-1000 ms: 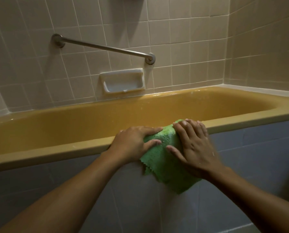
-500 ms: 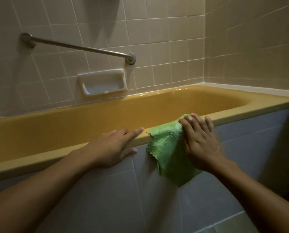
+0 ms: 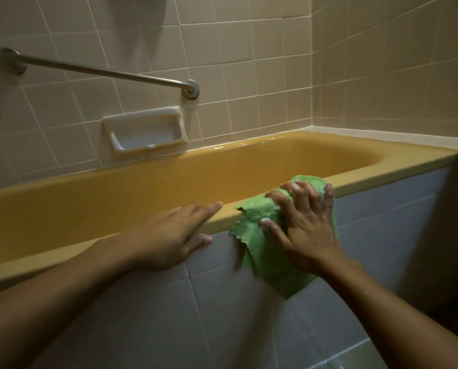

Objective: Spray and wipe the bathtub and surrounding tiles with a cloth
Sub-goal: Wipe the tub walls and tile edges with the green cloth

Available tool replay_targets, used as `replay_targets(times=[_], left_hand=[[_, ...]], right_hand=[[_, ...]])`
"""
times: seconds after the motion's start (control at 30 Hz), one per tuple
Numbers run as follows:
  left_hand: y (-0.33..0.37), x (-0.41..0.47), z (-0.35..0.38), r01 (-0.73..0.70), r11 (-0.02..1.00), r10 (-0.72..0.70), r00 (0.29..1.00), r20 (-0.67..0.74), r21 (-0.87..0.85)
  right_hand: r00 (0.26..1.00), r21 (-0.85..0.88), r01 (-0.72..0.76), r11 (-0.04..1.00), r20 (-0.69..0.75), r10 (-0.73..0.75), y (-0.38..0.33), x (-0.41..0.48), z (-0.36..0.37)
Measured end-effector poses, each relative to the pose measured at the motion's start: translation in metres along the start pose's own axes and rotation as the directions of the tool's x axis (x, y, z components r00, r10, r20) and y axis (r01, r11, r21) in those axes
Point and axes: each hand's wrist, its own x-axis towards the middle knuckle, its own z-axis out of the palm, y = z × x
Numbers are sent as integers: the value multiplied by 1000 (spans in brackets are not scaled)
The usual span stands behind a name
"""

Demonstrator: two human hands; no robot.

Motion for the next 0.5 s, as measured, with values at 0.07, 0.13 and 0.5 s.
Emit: replay_targets(times=[0.07, 0.13, 0.5], left_hand=[[7, 9, -2, -27, 1000, 27, 1000, -5, 0], [13, 18, -2, -52, 999, 52, 999, -11, -3], [54, 75, -2, -110, 993, 110, 994, 15, 43]], right_hand=[[1000, -13, -19, 1000, -17, 19, 22, 3, 1], [998, -17, -40, 999, -43, 39, 44, 5, 1], [996, 7, -35, 999, -84, 36, 63, 0, 6]])
